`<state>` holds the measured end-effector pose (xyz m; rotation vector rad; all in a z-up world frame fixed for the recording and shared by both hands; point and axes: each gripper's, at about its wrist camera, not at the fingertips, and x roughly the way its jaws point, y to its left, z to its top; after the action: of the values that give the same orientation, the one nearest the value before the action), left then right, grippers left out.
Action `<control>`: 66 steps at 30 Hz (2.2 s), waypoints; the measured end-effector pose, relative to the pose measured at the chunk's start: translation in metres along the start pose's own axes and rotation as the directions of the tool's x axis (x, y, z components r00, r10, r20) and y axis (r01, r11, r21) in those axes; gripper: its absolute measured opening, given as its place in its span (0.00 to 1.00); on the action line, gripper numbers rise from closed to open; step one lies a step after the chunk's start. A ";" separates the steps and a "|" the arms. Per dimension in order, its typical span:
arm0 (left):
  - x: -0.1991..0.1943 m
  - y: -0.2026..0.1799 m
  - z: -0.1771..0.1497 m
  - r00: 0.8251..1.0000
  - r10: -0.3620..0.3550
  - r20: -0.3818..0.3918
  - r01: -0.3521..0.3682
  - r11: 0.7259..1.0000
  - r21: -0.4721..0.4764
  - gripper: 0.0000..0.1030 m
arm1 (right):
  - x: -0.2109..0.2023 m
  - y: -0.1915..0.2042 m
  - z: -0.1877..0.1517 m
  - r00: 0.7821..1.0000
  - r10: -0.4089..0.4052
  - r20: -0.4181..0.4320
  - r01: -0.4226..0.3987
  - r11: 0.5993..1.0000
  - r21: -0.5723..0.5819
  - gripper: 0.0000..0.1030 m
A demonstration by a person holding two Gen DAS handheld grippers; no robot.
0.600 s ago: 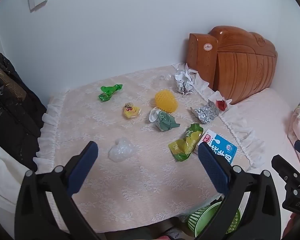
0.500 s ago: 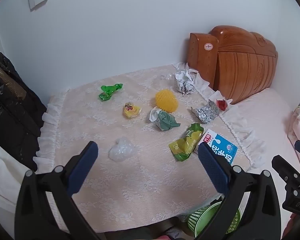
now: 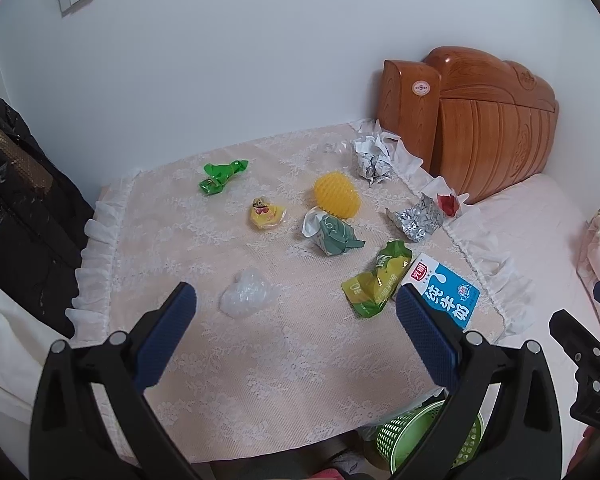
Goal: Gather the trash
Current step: 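Move both tools toward the trash on the lace table, then grasp the clear plastic bag with the left tool while the right tool grasps the milk carton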
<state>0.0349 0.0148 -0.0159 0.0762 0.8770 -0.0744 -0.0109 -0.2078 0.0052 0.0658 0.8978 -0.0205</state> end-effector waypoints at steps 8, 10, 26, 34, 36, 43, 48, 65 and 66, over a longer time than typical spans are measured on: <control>0.000 0.001 -0.002 1.000 0.000 -0.002 0.000 1.000 -0.002 0.93 | 0.003 -0.002 -0.001 1.000 0.003 -0.001 -0.003 1.000 0.001 0.98; 0.001 0.001 -0.003 1.000 0.000 -0.003 0.000 1.000 -0.002 0.93 | 0.003 -0.002 -0.001 1.000 0.004 -0.002 -0.004 1.000 0.002 0.98; 0.000 0.005 -0.007 1.000 0.008 -0.004 -0.008 1.000 -0.006 0.93 | 0.002 -0.001 -0.004 1.000 0.006 0.000 -0.006 1.000 -0.003 0.98; 0.000 0.007 -0.006 1.000 0.010 -0.009 -0.010 1.000 -0.009 0.93 | 0.005 0.003 -0.005 1.000 0.010 -0.008 -0.010 1.000 -0.008 0.98; 0.001 0.007 -0.006 1.000 0.009 -0.009 -0.010 1.000 -0.010 0.93 | 0.005 0.004 -0.005 1.000 0.008 -0.002 -0.008 1.000 -0.010 0.98; 0.002 0.012 -0.007 1.000 0.011 -0.013 -0.011 1.000 -0.013 0.93 | 0.006 0.006 -0.004 1.000 0.007 0.011 -0.007 1.000 -0.014 0.98; 0.009 0.016 -0.008 1.000 0.002 -0.017 -0.001 1.000 0.012 0.93 | 0.014 0.006 -0.006 1.000 -0.012 -0.016 0.011 1.000 -0.027 0.98; 0.150 0.072 -0.049 0.965 -0.067 -0.255 0.108 0.983 0.150 0.93 | 0.109 0.003 -0.043 0.979 0.021 -0.202 -0.005 0.997 0.077 0.98; 0.155 0.072 -0.047 0.966 -0.075 -0.249 0.115 0.982 0.151 0.93 | 0.113 0.006 -0.042 0.979 0.026 -0.203 -0.010 0.997 0.081 0.98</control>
<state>0.1052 0.0858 -0.1628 0.2010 1.1183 -0.2318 0.0268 -0.1978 -0.1094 0.1525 1.1017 -0.0334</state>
